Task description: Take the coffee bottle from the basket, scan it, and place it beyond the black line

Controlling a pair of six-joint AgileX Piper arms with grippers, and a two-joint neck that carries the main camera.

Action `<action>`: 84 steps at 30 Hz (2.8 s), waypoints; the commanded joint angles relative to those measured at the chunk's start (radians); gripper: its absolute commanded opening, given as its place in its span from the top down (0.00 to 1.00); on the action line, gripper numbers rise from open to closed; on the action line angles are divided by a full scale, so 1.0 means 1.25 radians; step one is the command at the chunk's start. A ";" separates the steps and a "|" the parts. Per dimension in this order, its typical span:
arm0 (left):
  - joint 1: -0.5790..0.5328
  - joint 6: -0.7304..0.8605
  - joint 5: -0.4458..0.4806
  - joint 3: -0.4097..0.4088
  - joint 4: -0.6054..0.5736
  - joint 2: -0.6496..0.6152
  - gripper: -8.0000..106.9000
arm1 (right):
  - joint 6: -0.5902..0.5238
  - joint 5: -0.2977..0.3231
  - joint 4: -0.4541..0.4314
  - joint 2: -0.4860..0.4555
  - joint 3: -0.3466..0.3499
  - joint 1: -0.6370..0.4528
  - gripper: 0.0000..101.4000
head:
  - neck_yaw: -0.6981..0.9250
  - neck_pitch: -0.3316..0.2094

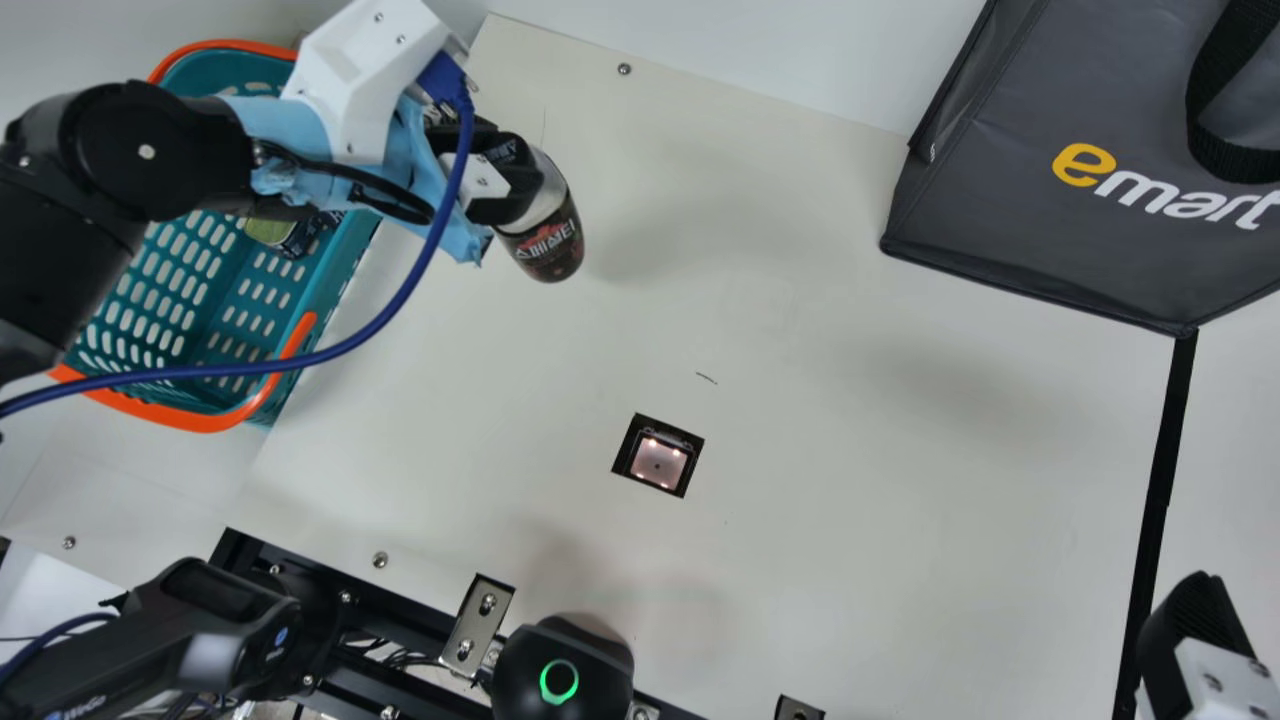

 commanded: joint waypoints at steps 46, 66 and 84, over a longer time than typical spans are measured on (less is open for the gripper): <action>-0.084 0.341 0.025 0.121 -0.149 0.025 0.84 | 0.000 0.000 0.000 0.000 0.000 0.000 0.10 | 0.002 -0.013; -0.119 0.351 -0.026 0.173 -0.169 0.025 0.70 | 0.000 0.000 0.000 0.000 0.000 0.000 0.10 | 0.002 -0.013; -0.135 0.312 -0.034 0.158 -0.158 0.026 0.18 | 0.000 0.000 0.000 0.000 0.000 0.000 0.10 | 0.002 -0.013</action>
